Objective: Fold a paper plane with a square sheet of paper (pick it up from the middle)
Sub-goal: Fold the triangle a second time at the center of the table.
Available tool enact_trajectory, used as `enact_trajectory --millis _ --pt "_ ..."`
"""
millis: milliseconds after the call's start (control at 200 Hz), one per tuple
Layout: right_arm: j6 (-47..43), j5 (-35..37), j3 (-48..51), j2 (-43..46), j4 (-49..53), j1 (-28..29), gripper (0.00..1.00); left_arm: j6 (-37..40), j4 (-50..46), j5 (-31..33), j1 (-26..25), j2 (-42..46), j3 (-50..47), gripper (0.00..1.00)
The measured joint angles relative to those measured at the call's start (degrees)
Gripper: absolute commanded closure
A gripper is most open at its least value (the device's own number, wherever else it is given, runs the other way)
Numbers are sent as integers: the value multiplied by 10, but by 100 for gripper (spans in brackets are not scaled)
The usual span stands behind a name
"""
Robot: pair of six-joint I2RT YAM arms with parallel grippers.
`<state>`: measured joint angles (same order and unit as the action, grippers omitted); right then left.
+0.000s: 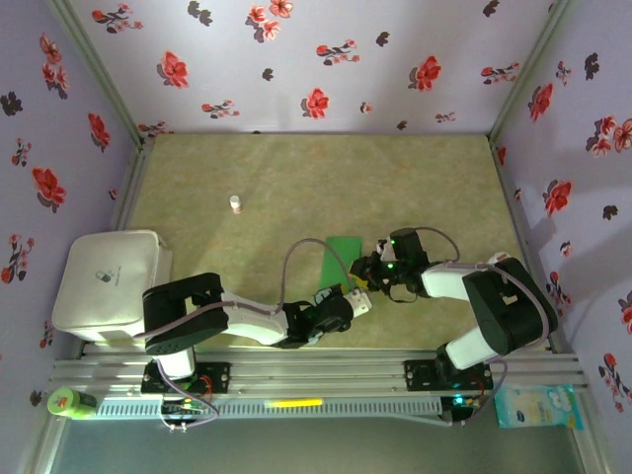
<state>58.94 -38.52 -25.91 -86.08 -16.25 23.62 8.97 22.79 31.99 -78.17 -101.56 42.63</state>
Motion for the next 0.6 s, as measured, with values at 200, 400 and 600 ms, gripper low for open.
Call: enact_trajectory --millis 200,400,600 --pt "-4 6 -2 1 8 0 76 -4 0 0 0 0 0 83" --pt "-4 10 -7 1 16 0 75 -14 -4 0 0 0 0 98" --pt "-19 40 -9 29 56 0 61 -60 -57 -36 10 7 12 100"
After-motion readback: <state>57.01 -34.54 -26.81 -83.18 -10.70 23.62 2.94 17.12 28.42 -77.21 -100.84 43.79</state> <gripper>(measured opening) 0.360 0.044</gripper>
